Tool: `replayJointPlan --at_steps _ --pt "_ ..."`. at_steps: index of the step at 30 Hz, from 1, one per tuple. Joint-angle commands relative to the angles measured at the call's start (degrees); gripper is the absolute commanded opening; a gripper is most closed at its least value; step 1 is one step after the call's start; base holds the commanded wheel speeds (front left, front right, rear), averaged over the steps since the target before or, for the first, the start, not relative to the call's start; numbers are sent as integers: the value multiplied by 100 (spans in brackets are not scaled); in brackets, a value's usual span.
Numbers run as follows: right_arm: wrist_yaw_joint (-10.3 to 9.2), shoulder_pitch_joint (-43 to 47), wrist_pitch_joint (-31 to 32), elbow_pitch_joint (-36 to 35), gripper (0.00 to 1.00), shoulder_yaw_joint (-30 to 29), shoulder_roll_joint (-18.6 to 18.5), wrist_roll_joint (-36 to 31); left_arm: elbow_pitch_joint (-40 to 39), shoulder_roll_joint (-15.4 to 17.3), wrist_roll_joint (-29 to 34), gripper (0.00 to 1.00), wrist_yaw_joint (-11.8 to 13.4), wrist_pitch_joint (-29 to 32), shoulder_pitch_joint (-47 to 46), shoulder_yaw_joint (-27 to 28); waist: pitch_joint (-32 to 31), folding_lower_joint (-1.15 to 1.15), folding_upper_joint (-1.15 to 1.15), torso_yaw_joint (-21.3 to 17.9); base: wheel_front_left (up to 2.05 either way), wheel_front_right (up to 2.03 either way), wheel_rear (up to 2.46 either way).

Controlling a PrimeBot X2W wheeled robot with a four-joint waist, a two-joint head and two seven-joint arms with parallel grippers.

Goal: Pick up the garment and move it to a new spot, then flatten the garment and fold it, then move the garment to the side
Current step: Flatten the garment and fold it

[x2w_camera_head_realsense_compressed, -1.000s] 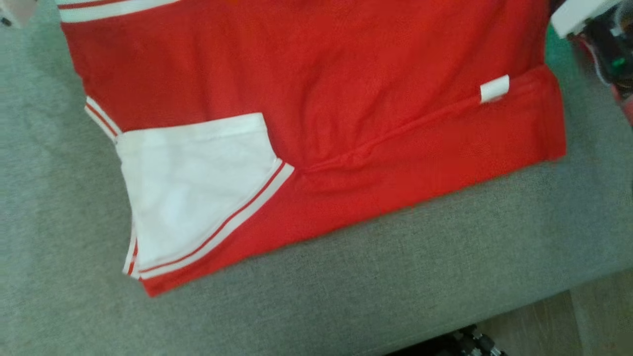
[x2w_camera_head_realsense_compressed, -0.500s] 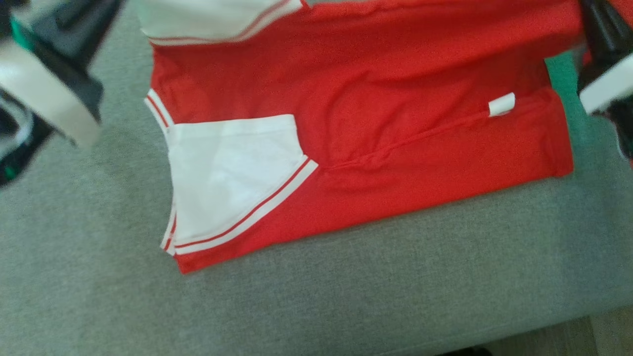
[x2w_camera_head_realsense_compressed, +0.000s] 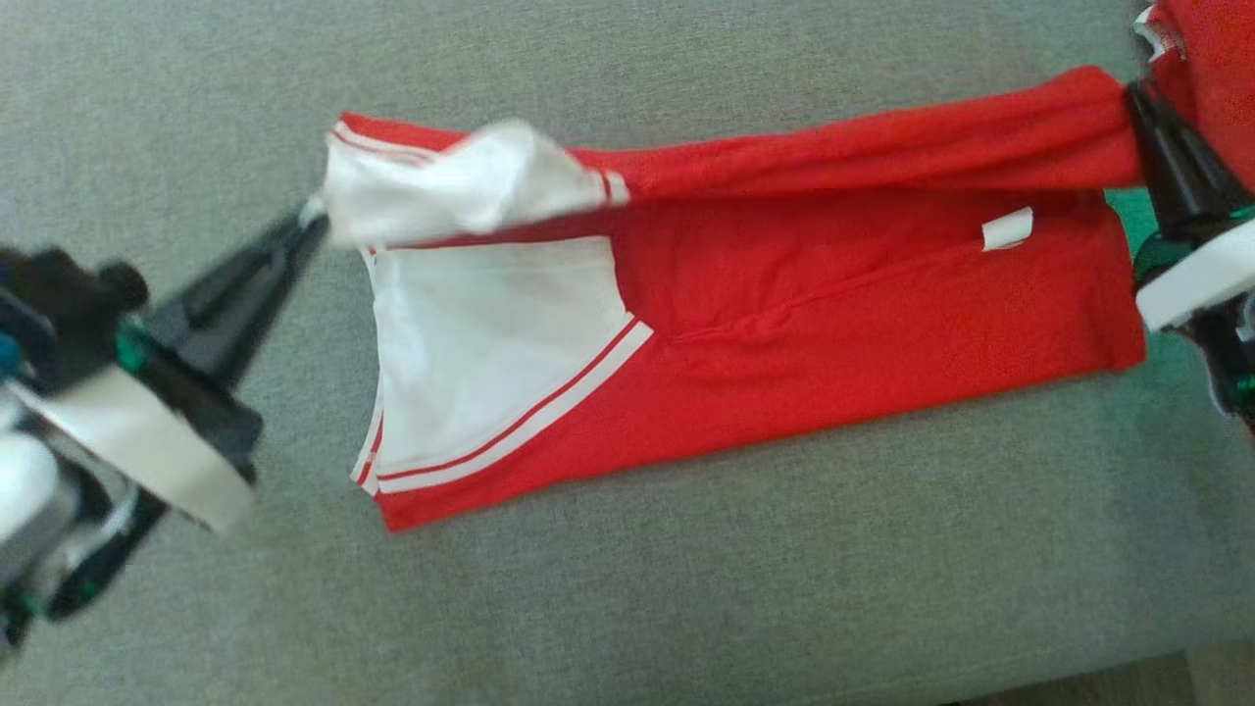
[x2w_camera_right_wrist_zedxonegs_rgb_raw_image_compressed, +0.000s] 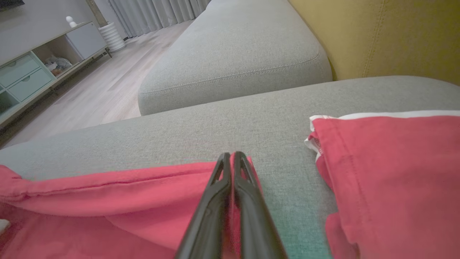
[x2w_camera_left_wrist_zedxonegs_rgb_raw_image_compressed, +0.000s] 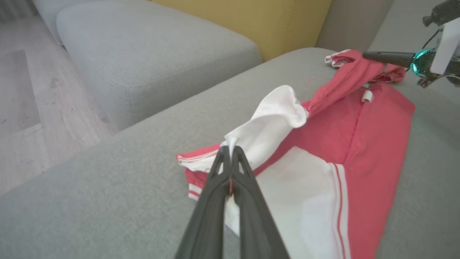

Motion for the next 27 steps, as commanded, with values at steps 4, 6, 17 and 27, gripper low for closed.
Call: replayJointPlan --at_steps 4,6,17,27 --pt "39 379 -85 -113 0 -200 -160 -128 -447 348 -71 0 272 -72 223 153 -9 1 0 45 0 0 0" --pt "39 456 -90 -111 0 -258 -133 -165 -532 332 -98 0 349 -90 322 109 -5 1 0 59 0 0 0" --pt "39 774 -1 -126 0 -466 -97 -358 -754 291 -200 0 495 -162 578 0 -10 1 0 100 0 0 0" --pt "39 1197 -20 -35 100 -914 -42 -414 -684 -34 -373 100 703 -261 864 -128 -134 1 0 128 0 0 0"
